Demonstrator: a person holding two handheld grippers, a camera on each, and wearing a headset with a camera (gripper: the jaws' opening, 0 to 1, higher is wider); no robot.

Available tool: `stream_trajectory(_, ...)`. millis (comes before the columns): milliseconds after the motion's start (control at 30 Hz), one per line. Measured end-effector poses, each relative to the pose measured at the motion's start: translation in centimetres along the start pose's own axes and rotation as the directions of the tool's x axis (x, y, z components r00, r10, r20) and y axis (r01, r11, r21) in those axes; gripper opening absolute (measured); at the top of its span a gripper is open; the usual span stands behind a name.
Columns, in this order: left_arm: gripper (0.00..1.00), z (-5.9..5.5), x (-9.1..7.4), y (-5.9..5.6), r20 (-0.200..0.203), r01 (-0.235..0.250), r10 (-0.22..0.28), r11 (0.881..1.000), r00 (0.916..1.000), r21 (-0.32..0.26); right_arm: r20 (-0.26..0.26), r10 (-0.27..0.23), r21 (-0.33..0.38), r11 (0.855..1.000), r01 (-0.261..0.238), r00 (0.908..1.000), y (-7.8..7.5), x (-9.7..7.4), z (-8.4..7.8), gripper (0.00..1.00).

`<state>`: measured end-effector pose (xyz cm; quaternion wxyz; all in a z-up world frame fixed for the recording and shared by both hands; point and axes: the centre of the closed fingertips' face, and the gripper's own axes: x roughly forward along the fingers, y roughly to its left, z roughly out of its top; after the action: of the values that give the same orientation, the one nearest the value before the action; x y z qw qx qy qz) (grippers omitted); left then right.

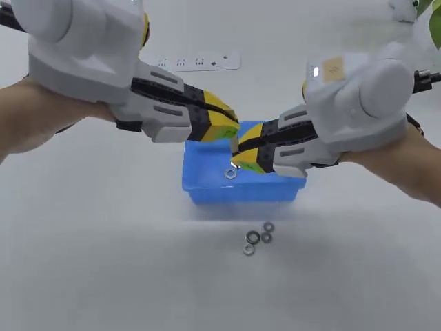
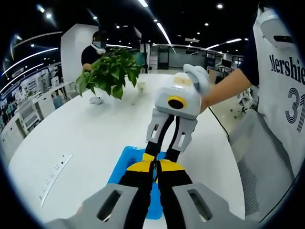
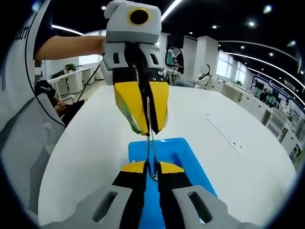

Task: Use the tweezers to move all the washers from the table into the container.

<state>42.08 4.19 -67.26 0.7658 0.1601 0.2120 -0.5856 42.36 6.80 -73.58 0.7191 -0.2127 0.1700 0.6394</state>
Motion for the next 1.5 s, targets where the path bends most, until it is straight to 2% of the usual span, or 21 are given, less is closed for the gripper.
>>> stream_trajectory(33,0.07,-0.5,0.3,0.1,-0.014,0.005,-0.006,1.000,0.9999,-0.024,-0.005,0.001,0.000,1.000,-0.001,1.0000,0.0,0.1,-0.2,0.10)
stream_trajectory(133,0.07,-1.4,0.9,0.6,-0.035,0.006,-0.007,1.000,0.9994,-0.029,-0.033,0.008,0.007,1.000,-0.008,0.9994,-0.3,0.7,-1.4,0.10)
stream_trajectory(433,0.08,-2.9,2.0,1.6,-0.034,0.017,-0.020,0.997,0.9992,-0.081,-0.058,0.017,0.046,0.999,-0.014,0.9982,-1.0,2.0,-3.0,0.10)
stream_trajectory(467,0.08,-3.1,2.1,1.7,-0.027,0.022,-0.024,0.994,0.9993,-0.105,-0.064,0.013,0.045,0.999,-0.010,0.9979,-1.1,2.1,-3.1,0.10)
stream_trajectory(533,0.08,-3.3,2.1,2.0,-0.018,0.017,-0.020,0.994,0.9996,-0.112,-0.069,0.013,0.054,0.998,-0.009,0.9975,-1.2,2.3,-3.2,0.10)
stream_trajectory(667,0.08,-3.7,2.2,1.8,-0.018,0.027,-0.029,0.994,0.9994,-0.106,-0.080,0.018,0.049,0.999,-0.014,0.9966,-1.0,2.5,-3.6,0.10)
stream_trajectory(800,0.07,-3.6,2.2,1.7,-0.009,0.027,-0.028,0.996,0.9996,-0.089,-0.084,0.012,0.038,0.999,-0.009,0.9964,-1.1,2.5,-3.5,0.10)
stream_trajectory(933,0.07,-3.5,2.1,1.6,-0.019,0.028,-0.029,0.997,0.9994,-0.070,-0.085,0.011,0.036,0.999,-0.008,0.9963,-1.0,2.4,-3.4,0.11)
stream_trajectory(1167,0.07,-2.3,1.5,0.8,-0.011,0.019,-0.020,0.999,0.9997,-0.042,-0.069,-0.003,0.019,1.000,0.004,0.9976,-1.0,1.4,-2.5,0.12)
stream_trajectory(1333,0.07,-1.4,1.0,0.0,0.001,0.023,-0.023,0.999,0.9997,-0.032,-0.063,-0.001,-0.016,1.000,0.000,0.9980,-0.3,0.6,-1.7,0.11)
stream_trajectory(1500,0.07,0.2,0.6,-1.5,0.008,0.029,-0.029,1.000,0.9996,-0.001,-0.053,-0.003,-0.040,0.999,0.001,0.9986,0.4,-0.7,-0.7,0.11)
